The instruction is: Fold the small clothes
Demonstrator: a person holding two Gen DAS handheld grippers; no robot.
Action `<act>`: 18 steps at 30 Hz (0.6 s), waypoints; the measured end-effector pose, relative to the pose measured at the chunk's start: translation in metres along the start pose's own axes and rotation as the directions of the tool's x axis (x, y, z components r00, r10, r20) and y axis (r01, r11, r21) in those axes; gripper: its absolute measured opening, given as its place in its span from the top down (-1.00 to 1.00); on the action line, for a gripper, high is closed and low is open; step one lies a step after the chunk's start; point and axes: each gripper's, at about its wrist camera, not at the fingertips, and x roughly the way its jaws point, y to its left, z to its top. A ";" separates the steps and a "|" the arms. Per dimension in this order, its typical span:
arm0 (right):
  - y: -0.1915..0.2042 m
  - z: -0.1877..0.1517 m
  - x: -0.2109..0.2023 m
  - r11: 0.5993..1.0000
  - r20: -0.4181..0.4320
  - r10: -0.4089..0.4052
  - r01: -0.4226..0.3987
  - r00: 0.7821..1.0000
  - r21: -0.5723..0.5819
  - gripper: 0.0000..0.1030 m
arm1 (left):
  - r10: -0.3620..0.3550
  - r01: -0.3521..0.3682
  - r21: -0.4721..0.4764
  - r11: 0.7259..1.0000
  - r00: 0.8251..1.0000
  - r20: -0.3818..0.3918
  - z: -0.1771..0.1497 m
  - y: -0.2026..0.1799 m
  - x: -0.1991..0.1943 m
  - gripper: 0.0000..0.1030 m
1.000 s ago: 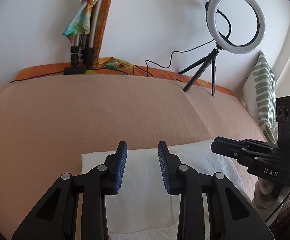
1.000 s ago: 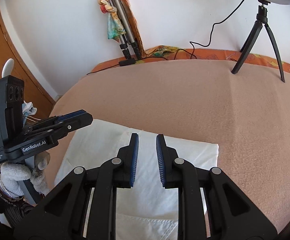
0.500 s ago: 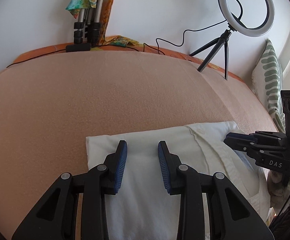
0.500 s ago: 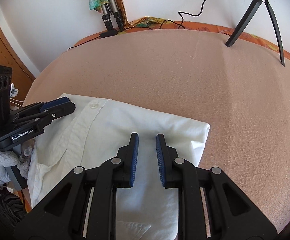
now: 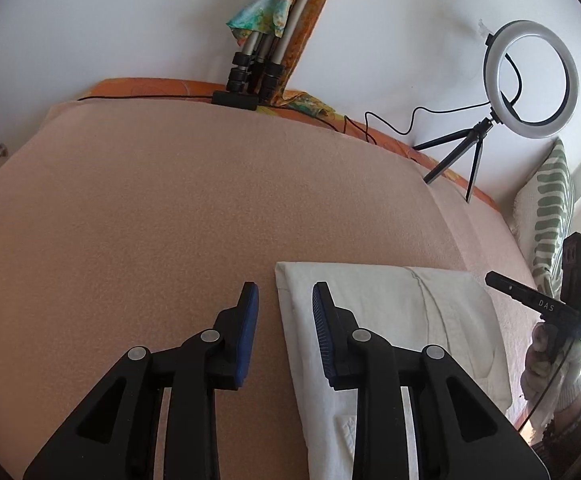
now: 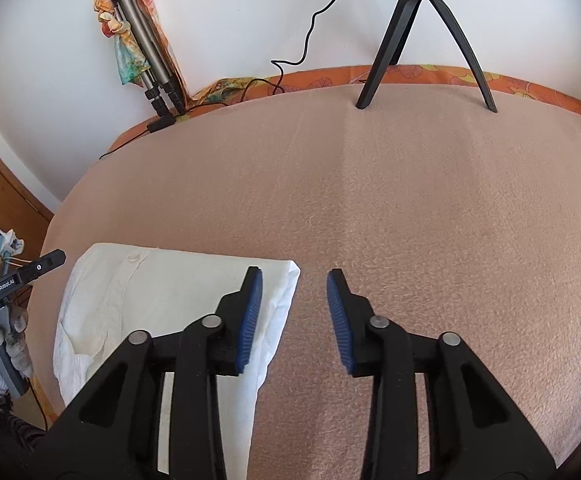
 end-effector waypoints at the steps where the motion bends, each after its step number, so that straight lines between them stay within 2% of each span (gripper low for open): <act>1: -0.002 -0.002 -0.001 1.000 -0.007 0.020 -0.019 1.000 0.011 0.08 | -0.021 0.021 -0.014 1.000 1.000 -0.005 -0.003 0.000 -0.006 0.36; 4: -0.017 -0.012 0.002 0.993 -0.038 0.093 -0.090 0.995 0.083 0.08 | -0.119 0.114 -0.103 0.988 0.992 -0.045 -0.016 0.005 -0.018 0.31; 6: -0.030 -0.019 0.004 0.978 -0.060 0.159 -0.149 0.985 0.148 0.08 | -0.183 0.167 -0.175 0.970 0.980 -0.078 -0.028 0.009 -0.022 0.31; 10: -0.048 -0.034 0.007 0.937 -0.077 0.270 -0.243 0.960 0.249 0.08 | -0.312 0.257 -0.350 0.900 0.944 -0.108 -0.054 0.019 -0.025 0.30; 13: -0.055 -0.044 0.010 0.914 -0.092 0.325 -0.287 0.941 0.287 0.08 | -0.350 0.269 -0.421 0.866 0.928 -0.126 -0.071 0.023 -0.025 0.30; 18: -0.058 -0.052 0.014 0.894 -0.097 0.359 -0.312 0.928 0.321 0.08 | -0.335 0.239 -0.431 0.870 0.929 -0.160 -0.079 0.018 -0.020 0.30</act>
